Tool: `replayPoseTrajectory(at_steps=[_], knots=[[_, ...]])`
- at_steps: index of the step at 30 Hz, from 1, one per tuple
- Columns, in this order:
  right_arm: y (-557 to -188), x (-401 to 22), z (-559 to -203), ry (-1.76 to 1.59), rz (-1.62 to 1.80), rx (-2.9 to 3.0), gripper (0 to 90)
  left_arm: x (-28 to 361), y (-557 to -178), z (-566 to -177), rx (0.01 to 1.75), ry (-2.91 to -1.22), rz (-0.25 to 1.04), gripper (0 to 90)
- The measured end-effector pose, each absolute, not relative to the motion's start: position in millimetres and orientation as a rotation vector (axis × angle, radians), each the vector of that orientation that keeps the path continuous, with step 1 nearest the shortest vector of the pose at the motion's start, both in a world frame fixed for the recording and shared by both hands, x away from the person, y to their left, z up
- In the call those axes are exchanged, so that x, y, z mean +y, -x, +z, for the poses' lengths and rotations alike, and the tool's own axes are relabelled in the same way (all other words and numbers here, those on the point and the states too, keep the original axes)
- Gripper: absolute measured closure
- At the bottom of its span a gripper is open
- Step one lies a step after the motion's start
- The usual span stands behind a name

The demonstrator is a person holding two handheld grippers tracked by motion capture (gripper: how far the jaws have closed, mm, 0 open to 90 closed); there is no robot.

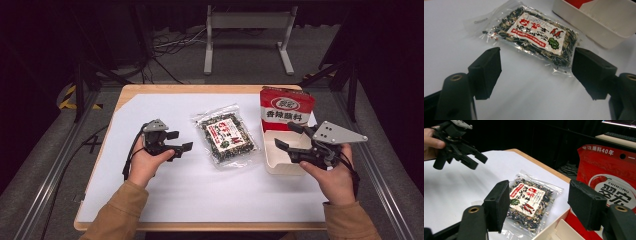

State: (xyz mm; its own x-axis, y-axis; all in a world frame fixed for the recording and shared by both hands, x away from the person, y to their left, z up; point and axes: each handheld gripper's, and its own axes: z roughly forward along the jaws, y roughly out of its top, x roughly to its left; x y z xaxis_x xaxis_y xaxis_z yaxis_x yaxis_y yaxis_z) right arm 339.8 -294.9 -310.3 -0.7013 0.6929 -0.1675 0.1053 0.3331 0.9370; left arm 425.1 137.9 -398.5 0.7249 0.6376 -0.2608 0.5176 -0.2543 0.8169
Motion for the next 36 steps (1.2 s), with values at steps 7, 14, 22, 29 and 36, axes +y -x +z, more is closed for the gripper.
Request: replayPoseTrajectory(at_steps=[7,14,22,29,36], knots=[[-331.2,-290.5,-310.9,-0.658,1.345,2.048,34.4,120.2,-436.0,-407.6,0.899,-1.928,0.107,30.2],[-320.5,-294.7,-314.1,-0.676,1.304,2.043,34.0,102.3,-446.5,-417.9,0.945,-1.927,0.048,30.3],[-317.1,-298.4,-314.2,-0.683,1.292,2.028,33.8,79.8,-452.1,-428.3,0.956,-2.049,0.063,30.8],[-317.9,-298.7,-314.4,-0.677,1.294,2.031,33.2,68.9,-456.7,-428.8,0.999,-2.098,0.012,29.7],[-318.1,-300.2,-314.1,-0.677,1.301,2.029,32.9,64.5,-459.4,-434.4,1.037,-2.087,-0.055,25.7]])
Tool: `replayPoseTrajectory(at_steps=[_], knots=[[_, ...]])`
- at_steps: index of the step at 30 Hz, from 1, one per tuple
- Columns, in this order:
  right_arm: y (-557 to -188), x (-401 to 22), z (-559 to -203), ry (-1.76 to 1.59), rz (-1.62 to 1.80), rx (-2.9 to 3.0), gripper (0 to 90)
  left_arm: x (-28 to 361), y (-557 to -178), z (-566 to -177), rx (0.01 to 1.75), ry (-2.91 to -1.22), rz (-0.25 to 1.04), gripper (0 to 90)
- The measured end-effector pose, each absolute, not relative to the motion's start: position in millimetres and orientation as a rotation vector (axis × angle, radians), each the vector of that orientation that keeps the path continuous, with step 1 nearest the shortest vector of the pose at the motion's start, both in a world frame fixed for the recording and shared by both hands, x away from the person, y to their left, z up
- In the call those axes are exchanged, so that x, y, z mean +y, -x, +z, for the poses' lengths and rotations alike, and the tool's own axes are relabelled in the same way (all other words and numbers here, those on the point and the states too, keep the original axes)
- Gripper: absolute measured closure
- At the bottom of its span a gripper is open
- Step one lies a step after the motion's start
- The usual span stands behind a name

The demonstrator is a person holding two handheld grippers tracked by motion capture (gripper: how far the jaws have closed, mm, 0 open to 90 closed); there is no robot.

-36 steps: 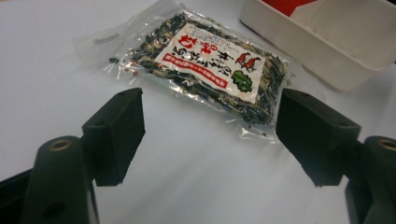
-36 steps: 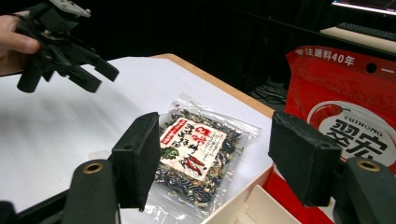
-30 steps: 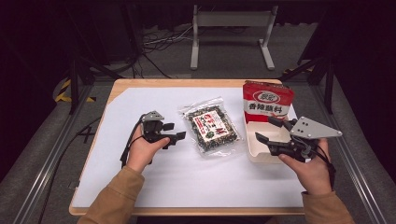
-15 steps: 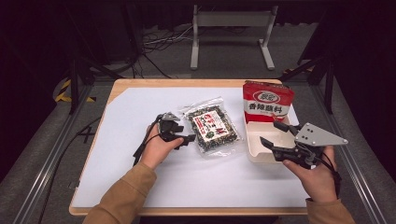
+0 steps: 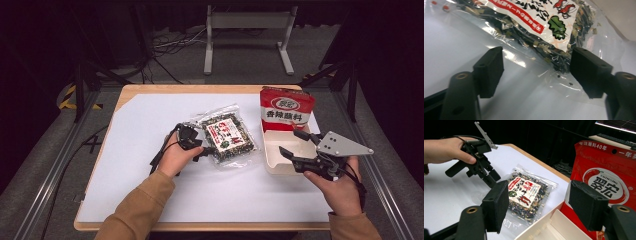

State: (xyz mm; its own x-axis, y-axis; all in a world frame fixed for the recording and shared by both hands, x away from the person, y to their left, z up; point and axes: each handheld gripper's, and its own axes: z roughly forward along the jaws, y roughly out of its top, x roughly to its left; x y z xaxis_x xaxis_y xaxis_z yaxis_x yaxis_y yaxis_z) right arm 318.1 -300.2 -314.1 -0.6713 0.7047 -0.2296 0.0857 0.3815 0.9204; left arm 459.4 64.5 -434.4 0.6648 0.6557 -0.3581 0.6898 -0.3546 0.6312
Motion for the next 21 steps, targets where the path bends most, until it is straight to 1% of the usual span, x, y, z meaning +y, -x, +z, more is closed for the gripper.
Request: replayPoseTrajectory(at_steps=[1,8,10,15,19,21], knots=[[-318.3,-300.1,-314.3,-0.674,1.3,2.03,32.9,63.7,-459.7,-434.6,1.03,-2.091,-0.064,24.1],[-318.6,-298.0,-314.7,-0.668,1.296,2.036,32.9,58.7,-460.3,-438.3,1.047,-2.082,-0.073,23.7],[-318.2,-298.1,-314.4,-0.668,1.297,2.036,32.9,57.1,-457.8,-436.8,1.049,-2.109,-0.061,25.2],[-318.1,-300.3,-314.6,-0.674,1.298,2.031,32.8,58.4,-456.0,-436.2,1.066,-2.125,-0.089,26.1],[-317.7,-299.7,-315.5,-0.673,1.289,2.037,32.8,54.8,-451.9,-437.2,1.03,-2.18,-0.04,23.7],[-317.5,-299.9,-315.2,-0.67,1.288,2.034,32.8,54.4,-450.5,-436.6,1.023,-2.191,-0.039,22.2]])
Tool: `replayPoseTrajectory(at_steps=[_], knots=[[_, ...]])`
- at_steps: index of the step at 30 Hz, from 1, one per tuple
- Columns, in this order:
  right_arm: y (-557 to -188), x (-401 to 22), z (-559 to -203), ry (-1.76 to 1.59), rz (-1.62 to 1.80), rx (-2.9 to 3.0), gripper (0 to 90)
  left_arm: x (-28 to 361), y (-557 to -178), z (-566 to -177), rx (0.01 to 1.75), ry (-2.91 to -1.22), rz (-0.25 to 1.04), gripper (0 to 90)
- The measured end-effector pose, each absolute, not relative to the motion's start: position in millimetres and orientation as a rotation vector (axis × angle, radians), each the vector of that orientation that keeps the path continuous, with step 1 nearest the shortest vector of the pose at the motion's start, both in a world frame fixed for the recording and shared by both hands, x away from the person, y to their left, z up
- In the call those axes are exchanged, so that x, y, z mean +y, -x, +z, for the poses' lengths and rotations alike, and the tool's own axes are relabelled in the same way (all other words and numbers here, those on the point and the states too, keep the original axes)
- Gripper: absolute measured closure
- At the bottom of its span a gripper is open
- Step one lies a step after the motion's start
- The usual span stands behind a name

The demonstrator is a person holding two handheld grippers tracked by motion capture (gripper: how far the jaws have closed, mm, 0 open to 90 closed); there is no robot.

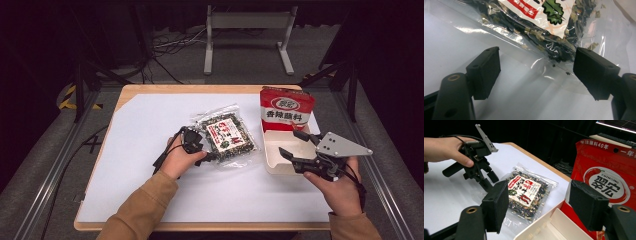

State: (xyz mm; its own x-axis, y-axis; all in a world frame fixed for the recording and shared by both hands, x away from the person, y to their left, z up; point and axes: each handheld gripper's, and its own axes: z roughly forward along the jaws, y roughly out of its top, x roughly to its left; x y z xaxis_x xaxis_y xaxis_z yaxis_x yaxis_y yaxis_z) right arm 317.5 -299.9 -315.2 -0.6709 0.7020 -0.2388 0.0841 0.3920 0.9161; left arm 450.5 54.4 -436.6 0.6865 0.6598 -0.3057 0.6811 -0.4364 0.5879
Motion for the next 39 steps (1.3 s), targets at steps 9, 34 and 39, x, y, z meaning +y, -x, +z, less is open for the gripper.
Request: replayPoseTrajectory(at_steps=[9,34,39], knots=[[-318.4,-298.9,-316.5,-0.67,1.287,2.036,32.7,57.7,-458.1,-436.5,1.036,-2.068,-0.078,24.3],[-318.9,-300.7,-317.6,-0.677,1.293,2.036,32.7,54.8,-465.8,-442.3,1.097,-2.027,-0.14,25.0],[-319.1,-301.7,-318.4,-0.679,1.296,2.037,32.7,45.6,-466.1,-441.8,1.122,-2.033,-0.068,28.6]])
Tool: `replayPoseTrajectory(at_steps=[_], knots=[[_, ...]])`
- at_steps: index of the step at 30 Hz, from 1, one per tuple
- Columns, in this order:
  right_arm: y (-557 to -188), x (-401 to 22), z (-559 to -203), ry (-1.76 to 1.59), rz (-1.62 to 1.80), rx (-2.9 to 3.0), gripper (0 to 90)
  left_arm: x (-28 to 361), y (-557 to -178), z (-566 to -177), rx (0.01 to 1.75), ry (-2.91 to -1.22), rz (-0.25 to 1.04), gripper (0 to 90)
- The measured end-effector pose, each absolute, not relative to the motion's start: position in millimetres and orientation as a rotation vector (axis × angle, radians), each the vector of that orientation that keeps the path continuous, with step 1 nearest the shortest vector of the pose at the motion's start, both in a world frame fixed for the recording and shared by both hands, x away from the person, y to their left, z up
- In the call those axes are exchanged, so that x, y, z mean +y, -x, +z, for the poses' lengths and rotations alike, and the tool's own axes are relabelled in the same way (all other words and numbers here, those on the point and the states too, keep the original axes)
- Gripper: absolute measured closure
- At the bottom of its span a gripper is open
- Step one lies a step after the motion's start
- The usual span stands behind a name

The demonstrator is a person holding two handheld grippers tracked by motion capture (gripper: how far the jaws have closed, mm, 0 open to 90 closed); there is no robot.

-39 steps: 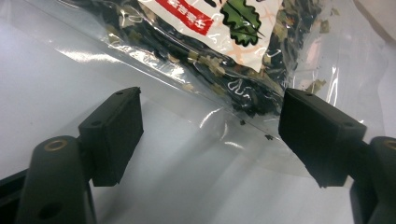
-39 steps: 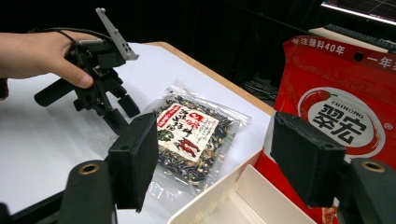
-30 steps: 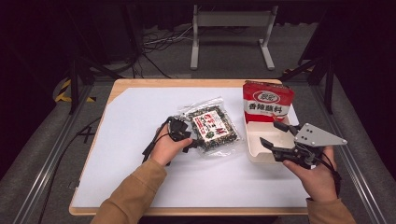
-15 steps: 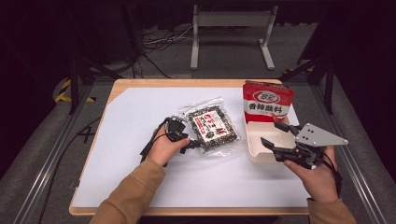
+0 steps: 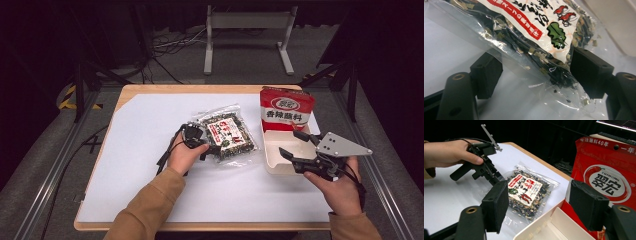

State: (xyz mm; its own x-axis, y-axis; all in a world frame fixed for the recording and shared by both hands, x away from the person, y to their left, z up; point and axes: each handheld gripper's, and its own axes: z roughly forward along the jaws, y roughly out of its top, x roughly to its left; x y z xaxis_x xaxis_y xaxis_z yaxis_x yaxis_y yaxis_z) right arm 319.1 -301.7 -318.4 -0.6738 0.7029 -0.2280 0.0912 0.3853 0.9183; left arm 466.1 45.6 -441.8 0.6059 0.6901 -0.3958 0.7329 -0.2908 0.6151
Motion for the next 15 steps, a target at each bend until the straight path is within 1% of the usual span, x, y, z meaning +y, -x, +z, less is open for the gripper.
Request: replayPoseTrajectory(at_steps=[5,8,9,10,11,13,15], knots=[[-318.6,-300.9,-318.4,-0.678,1.298,2.039,32.7,38.1,-467.6,-443.4,1.126,-2.015,-0.018,34.8],[-318.7,-300.4,-318.6,-0.674,1.297,2.04,32.7,38.6,-469.2,-445.4,1.113,-2.003,-0.012,44.7],[-318.9,-300.4,-318.8,-0.674,1.297,2.041,32.7,39.3,-469.4,-446.0,1.111,-1.981,-0.042,44.7],[-319.2,-300.6,-319.4,-0.678,1.297,2.043,32.7,40.8,-469.3,-445.1,1.107,-1.975,-0.047,51.3],[-319.5,-300.9,-319.9,-0.68,1.296,2.043,32.7,41.7,-469.2,-443.8,1.099,-1.969,-0.03,55.3],[-320.2,-301.2,-321.0,-0.684,1.294,2.046,32.7,42.5,-467.4,-439.4,1.085,-1.953,-0.007,63.1],[-320.7,-300.8,-321.9,-0.687,1.291,2.05,32.7,42.9,-466.5,-437.6,1.067,-1.945,0.008,68.9]])
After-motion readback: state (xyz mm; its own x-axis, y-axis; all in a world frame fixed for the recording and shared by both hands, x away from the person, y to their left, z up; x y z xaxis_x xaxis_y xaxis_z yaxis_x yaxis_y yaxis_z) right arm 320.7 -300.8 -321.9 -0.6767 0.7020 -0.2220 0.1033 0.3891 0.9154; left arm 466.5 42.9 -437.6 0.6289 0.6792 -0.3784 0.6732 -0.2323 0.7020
